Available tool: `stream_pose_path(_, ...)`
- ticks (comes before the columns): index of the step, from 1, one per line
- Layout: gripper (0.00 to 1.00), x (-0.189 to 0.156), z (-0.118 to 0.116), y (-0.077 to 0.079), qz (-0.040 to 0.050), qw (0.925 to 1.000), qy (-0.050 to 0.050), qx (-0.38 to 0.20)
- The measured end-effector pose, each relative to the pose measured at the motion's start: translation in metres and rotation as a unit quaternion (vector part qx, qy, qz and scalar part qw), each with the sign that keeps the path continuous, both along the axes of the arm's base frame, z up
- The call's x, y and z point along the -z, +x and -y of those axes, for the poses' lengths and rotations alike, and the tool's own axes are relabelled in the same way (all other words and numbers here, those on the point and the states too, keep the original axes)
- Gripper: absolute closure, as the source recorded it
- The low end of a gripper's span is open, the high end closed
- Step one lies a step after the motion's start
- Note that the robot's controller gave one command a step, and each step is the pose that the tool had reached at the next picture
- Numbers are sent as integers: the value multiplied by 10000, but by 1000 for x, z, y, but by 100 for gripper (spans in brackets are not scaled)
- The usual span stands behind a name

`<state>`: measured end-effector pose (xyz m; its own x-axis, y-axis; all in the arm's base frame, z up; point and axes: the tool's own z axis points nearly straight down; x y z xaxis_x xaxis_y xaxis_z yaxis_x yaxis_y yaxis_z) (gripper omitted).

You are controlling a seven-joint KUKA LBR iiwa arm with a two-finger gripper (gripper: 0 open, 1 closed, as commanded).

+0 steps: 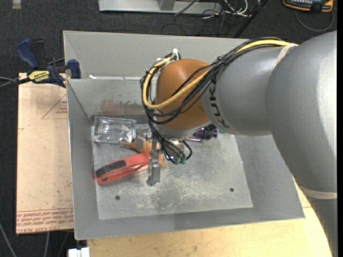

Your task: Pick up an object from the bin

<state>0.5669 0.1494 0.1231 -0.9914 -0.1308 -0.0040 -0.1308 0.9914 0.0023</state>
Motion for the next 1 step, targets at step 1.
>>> stream_pose_path(1,0,24,-7,1,3,9951,-1,-993)
